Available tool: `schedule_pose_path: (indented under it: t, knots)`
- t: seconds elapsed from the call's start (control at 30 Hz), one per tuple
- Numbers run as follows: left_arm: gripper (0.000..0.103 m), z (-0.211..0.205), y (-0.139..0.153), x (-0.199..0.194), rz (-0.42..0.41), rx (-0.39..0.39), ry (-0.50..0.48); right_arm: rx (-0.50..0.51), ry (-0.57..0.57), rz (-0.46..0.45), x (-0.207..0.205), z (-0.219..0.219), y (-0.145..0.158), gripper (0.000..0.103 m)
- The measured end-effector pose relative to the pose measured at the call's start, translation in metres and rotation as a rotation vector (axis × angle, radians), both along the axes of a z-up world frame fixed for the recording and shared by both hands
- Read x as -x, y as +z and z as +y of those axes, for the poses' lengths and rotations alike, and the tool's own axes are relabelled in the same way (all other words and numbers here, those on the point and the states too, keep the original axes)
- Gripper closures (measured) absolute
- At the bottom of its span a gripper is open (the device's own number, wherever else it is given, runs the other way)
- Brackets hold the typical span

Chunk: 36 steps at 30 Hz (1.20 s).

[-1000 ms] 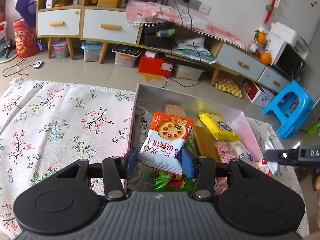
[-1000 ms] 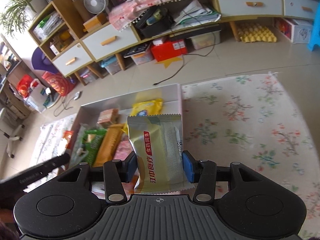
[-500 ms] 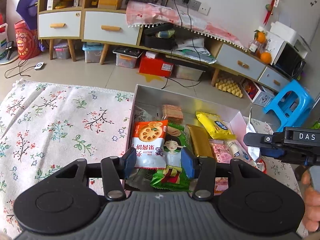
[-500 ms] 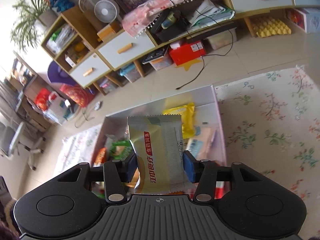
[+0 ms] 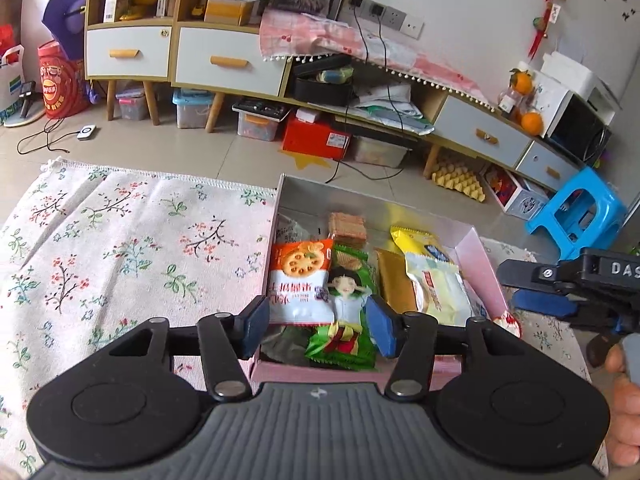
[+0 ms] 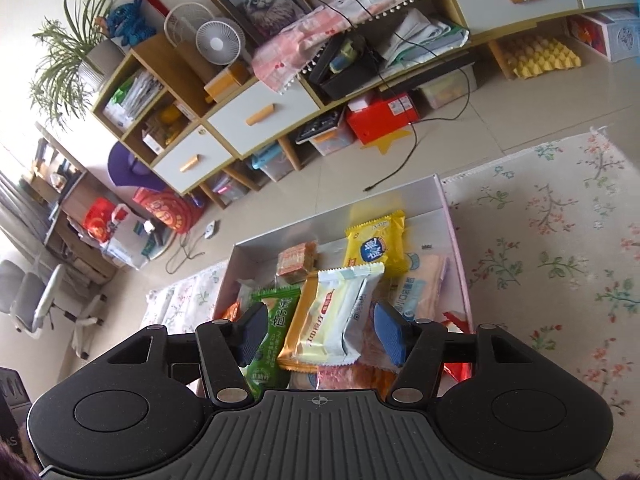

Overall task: Organize snacks
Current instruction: 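Move both tools back to the red wrapper and blue truffle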

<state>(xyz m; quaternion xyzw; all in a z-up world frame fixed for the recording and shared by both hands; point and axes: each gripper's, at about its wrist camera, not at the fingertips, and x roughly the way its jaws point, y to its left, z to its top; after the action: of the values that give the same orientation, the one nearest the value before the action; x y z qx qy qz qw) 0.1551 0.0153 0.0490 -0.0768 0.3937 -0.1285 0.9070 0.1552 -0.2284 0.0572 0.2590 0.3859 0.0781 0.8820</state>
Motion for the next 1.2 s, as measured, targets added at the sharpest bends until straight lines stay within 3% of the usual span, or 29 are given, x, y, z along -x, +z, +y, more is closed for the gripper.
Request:
schedule_pose_path:
  t: [0.23, 0.37, 0.43, 0.53, 0.67, 0.8, 0.97, 1.2]
  knots:
    - [0.043, -0.011, 0.007, 0.021, 0.016, -0.110, 0.020, 0.137, 0.048, 0.019, 0.028, 0.004, 0.027, 0.031]
    - [0.040, -0.025, 0.004, 0.037, 0.015, -0.095, -0.066, 0.323, 0.093, 0.034, 0.051, 0.015, 0.031, 0.025]
    - [0.038, -0.033, 0.000, 0.042, 0.040, -0.064, -0.127, 0.370, 0.118, 0.040, 0.062, 0.016, 0.030, 0.025]
    - [0.035, -0.046, -0.006, 0.050, 0.070, -0.050, -0.213, 0.373, 0.127, 0.037, 0.077, 0.010, 0.032, 0.025]
    - [0.030, -0.067, -0.007, 0.065, 0.057, -0.114, -0.275, 0.325, 0.111, 0.045, 0.098, -0.001, 0.031, 0.023]
    - [0.023, -0.083, -0.010, 0.084, 0.035, -0.187, -0.290, 0.312, 0.104, 0.059, 0.120, -0.006, 0.026, 0.022]
    - [0.017, -0.090, -0.009, 0.099, 0.004, -0.216, -0.292, 0.308, 0.096, 0.061, 0.145, -0.009, 0.020, 0.022]
    - [0.015, -0.098, -0.015, 0.109, 0.007, -0.245, -0.312, 0.318, 0.054, 0.067, 0.162, -0.018, 0.014, 0.021]
